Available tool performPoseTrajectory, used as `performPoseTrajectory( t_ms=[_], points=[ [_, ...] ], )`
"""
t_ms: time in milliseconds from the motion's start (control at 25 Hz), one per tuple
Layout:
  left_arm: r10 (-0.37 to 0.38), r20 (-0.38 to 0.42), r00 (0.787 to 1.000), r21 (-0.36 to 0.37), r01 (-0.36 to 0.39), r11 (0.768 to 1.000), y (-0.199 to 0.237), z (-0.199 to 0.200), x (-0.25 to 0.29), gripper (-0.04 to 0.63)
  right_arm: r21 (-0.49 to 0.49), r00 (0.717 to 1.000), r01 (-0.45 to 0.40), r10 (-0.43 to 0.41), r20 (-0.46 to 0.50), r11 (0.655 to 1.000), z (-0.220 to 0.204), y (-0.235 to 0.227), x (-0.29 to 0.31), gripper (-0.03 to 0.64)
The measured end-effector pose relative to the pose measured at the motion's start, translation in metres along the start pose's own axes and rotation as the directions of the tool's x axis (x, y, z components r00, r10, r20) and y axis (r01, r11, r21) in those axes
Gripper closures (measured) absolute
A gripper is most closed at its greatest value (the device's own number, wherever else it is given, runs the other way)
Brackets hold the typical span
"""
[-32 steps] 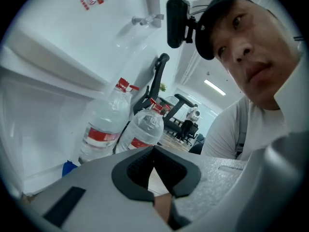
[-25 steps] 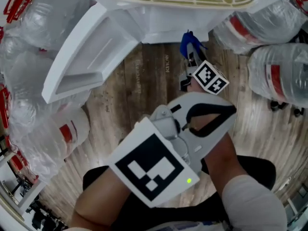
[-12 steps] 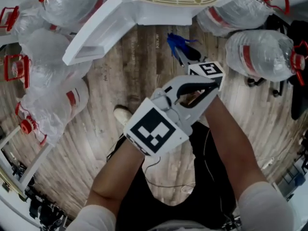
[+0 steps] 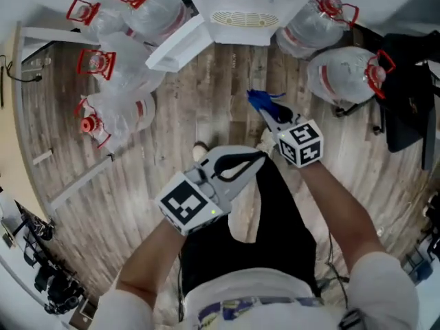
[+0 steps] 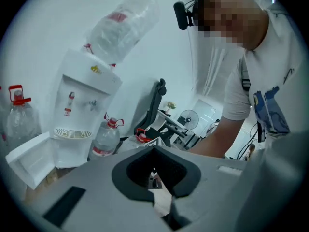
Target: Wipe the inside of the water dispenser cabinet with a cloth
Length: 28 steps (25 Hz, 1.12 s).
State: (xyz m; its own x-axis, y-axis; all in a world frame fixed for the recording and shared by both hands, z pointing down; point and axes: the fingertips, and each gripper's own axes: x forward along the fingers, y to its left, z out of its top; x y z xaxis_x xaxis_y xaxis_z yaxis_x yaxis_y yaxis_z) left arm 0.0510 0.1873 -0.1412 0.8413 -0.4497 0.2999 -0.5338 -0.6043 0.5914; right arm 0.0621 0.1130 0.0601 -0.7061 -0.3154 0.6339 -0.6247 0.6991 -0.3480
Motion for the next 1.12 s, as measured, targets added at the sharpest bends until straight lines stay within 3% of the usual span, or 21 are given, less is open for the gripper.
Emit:
performPoseTrajectory(
  t_ms=[240,440,560,880,1120],
  points=[
    [-0.041,0.039,0.998,0.083,0.038,0.996,-0.12,0.028,-0.063,0.594,-0.045,0.995,0.032,-0.027,0.097,0.998,0.051,0.097,-0.136,0.549],
    [-0.061,0.033,0.998,0.183,0.054,0.982,-0.2,0.021,-0.14,0.593,-0.036,0.976,0.097,-0.088,0.197,0.995,0.056,0.182,-0.229,0.549],
    [-0.059,0.024,0.998,0.206,0.053,0.977,-0.242,0.007,-0.186,0.594,-0.043,0.968,0.128,-0.116,0.222,0.991,0.048,0.233,-0.277,0.549],
    [-0.022,0.003,1.0,0.231,0.021,0.973,-0.305,-0.031,-0.264,0.593,-0.125,0.966,0.116,-0.083,0.246,0.985,0.037,0.347,-0.353,0.549],
    [-0.014,0.0,1.0,0.246,0.014,0.969,-0.332,-0.045,-0.292,0.594,-0.122,0.967,0.117,-0.084,0.242,0.986,0.026,0.383,-0.386,0.549]
  ],
)
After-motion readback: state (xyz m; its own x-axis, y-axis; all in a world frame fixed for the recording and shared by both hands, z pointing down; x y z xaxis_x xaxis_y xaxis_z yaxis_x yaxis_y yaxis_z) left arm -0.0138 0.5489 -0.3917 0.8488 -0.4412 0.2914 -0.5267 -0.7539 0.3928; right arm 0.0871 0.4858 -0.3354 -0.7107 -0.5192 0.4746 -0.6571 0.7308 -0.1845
